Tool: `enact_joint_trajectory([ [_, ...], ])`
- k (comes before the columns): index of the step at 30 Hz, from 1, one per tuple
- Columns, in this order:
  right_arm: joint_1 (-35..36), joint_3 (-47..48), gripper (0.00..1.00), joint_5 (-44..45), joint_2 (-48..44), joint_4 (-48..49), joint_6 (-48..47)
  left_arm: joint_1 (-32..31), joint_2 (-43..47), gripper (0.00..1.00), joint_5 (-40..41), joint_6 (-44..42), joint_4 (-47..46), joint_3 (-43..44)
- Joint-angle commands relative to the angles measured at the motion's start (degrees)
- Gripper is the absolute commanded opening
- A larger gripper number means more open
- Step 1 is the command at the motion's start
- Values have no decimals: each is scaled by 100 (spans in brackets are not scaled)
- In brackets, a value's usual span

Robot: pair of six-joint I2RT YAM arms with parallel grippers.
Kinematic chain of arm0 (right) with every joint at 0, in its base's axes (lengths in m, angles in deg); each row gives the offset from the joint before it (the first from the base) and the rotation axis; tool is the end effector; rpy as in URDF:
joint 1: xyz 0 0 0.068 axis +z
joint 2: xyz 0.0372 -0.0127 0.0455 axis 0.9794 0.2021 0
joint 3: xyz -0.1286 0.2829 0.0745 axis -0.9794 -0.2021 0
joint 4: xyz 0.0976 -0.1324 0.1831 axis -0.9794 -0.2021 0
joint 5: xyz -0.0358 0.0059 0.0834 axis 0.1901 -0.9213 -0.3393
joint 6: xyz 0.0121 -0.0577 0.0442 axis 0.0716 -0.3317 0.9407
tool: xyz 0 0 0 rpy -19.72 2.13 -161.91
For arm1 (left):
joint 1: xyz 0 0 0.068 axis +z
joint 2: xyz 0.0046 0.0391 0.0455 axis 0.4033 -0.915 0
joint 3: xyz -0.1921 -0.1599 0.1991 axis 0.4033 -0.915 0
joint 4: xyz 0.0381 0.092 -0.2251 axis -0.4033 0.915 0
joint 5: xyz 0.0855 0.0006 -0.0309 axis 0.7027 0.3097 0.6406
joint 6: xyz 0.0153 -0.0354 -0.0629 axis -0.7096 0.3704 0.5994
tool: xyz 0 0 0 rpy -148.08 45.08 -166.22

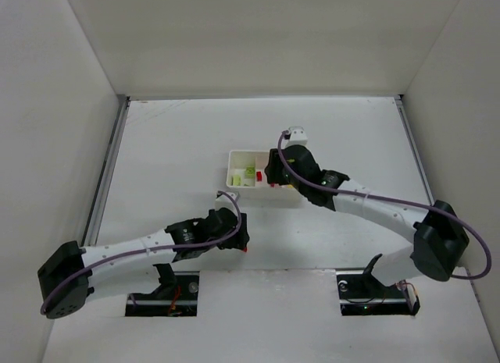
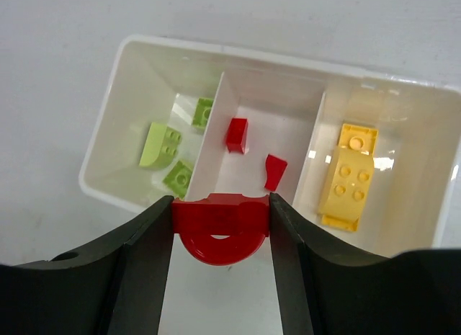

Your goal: Sort the legos into containers by color

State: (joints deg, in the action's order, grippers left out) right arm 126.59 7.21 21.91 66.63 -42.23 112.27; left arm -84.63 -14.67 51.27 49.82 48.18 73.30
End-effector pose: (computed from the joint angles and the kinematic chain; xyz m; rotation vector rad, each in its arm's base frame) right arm 0.2259 0.2189 0.3173 -0.1272 2.1008 0.4182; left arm 0.0949 -0.1427 0.2255 0.2882 2.3231 -0.6875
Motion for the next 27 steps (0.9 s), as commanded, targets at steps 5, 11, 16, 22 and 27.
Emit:
enact_joint_trajectory([
  [5,-391,688,50,-345,682,489,-346,-275,-403,60,201,-140,-397,103],
  [11,-426,829,69,-407,815,498,-364,-345,-570,60,201,-131,-467,111],
  [16,-417,522,69,-337,245,515,-355,-520,-851,59,183,-157,-511,217],
  [22,-409,-330,69,-319,-572,630,-206,-793,-1299,48,421,-193,-459,357],
  [27,-409,-840,69,-310,-1039,656,-100,-943,-1546,35,508,-193,-459,428],
])
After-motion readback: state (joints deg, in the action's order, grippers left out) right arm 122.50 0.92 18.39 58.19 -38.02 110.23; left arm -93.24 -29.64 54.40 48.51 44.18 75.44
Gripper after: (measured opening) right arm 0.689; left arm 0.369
